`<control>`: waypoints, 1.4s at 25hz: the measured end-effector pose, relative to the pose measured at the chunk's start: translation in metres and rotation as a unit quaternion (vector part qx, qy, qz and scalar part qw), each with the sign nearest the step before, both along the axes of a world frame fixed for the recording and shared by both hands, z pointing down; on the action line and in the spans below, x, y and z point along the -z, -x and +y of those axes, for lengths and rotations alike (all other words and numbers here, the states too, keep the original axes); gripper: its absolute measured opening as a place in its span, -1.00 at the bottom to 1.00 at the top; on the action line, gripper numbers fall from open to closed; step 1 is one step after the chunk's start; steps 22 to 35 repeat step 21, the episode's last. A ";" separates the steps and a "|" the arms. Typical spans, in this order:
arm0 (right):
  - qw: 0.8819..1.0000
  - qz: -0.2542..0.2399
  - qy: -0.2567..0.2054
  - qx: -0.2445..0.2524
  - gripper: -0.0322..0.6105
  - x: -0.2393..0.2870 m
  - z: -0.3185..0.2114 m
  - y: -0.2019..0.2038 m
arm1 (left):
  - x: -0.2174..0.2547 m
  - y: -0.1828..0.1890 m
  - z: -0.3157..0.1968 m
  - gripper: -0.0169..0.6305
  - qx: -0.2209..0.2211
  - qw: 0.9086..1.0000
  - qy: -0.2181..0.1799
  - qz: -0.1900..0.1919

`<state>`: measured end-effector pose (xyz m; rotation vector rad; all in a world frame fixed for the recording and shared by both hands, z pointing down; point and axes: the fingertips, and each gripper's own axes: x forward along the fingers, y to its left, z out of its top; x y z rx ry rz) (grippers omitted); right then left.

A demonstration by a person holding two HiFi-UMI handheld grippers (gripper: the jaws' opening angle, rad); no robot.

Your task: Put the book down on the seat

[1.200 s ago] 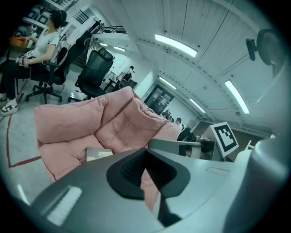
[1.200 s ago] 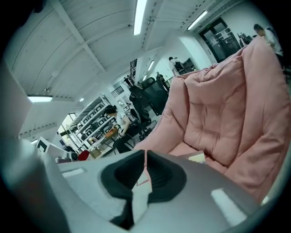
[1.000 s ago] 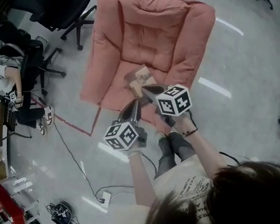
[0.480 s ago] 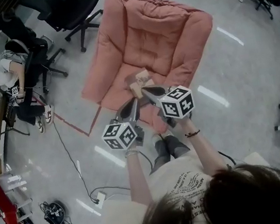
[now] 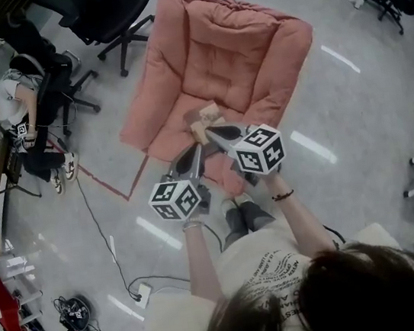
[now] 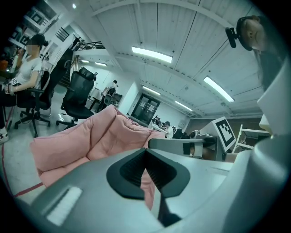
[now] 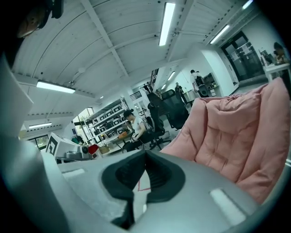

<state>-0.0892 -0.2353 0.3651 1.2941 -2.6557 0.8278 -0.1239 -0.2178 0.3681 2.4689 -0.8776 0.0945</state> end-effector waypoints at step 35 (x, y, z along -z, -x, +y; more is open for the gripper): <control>0.999 -0.029 -0.014 0.003 -0.89 0.009 0.006 -0.008 | 0.009 0.001 0.005 -0.96 0.018 1.000 -0.010 0.007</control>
